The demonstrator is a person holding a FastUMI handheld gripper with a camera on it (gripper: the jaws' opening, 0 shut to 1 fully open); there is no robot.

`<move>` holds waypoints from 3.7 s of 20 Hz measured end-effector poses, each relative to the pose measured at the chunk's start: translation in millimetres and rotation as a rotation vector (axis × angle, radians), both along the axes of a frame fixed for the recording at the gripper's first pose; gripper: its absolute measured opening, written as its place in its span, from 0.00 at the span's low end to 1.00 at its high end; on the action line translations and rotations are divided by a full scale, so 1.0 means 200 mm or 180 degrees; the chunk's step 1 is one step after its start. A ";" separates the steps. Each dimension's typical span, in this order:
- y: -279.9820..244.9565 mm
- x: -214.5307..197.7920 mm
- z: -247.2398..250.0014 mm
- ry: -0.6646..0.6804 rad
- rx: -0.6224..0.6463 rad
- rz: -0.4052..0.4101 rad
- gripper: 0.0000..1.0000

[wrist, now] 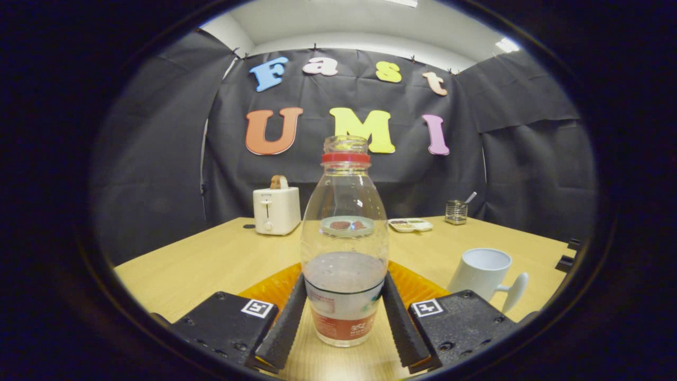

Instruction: Take the bottle from table, then pour the juice into the cup, finally place the bottle on the coaster

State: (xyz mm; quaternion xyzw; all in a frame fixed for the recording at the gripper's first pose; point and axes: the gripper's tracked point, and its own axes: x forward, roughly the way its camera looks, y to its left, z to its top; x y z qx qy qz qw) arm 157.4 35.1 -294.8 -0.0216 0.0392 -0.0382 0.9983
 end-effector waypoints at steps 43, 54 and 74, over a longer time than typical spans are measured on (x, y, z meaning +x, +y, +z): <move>-0.01 -0.01 0.30 0.0269 0.4997 0.0357 0.78; -0.16 0.00 0.46 0.0118 0.5673 0.0364 0.77; -0.22 -0.02 0.59 -0.0033 0.6083 0.0459 0.77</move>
